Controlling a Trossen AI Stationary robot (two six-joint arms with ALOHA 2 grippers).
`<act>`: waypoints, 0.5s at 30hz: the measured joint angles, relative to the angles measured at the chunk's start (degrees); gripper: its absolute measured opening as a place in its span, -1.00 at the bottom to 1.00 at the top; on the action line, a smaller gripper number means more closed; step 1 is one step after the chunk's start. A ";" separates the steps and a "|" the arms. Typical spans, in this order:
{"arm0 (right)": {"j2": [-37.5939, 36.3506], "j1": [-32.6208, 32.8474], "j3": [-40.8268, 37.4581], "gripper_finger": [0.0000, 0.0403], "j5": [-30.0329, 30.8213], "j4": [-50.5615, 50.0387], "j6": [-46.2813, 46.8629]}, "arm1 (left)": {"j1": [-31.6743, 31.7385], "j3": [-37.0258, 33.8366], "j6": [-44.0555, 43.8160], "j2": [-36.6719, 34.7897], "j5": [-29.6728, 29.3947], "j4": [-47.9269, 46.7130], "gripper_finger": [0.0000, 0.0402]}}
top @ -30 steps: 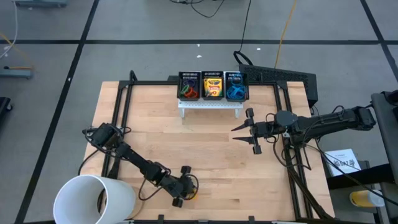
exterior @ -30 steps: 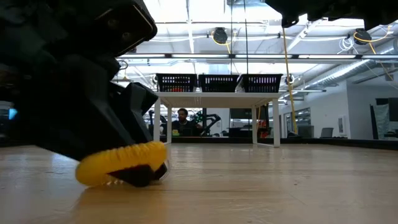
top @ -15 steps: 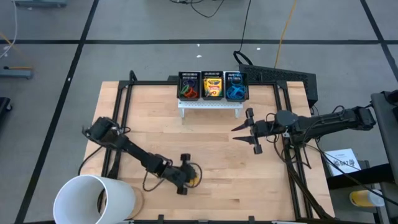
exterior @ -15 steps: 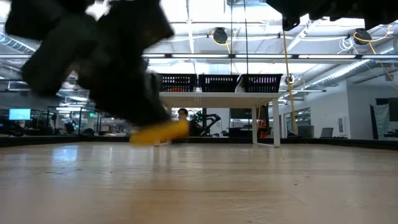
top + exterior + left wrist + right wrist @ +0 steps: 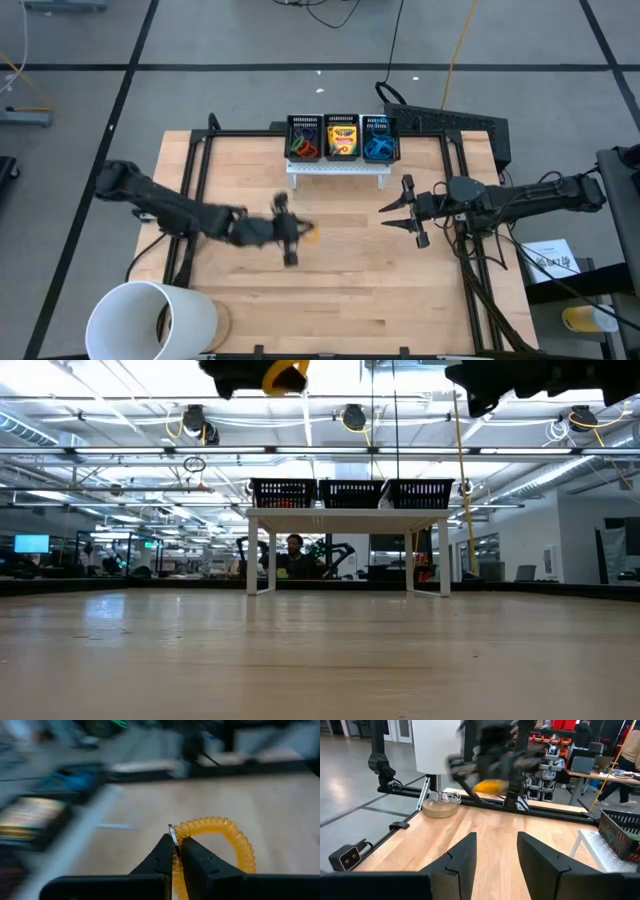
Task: Pick & Place Office Desk Supplies
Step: Put the yellow spring keychain into the left black bin on the shelf
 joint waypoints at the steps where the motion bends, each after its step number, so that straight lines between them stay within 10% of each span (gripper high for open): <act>1: -0.29 0.00 0.00 -0.36 0.00 -0.23 0.00 | 1.52 0.01 0.57 -1.58 -0.96 0.08 -0.90; 15: -5.12 0.00 0.00 -0.36 -0.02 -9.57 1.07 | 28.61 0.08 5.06 -5.64 -0.67 1.05 -0.86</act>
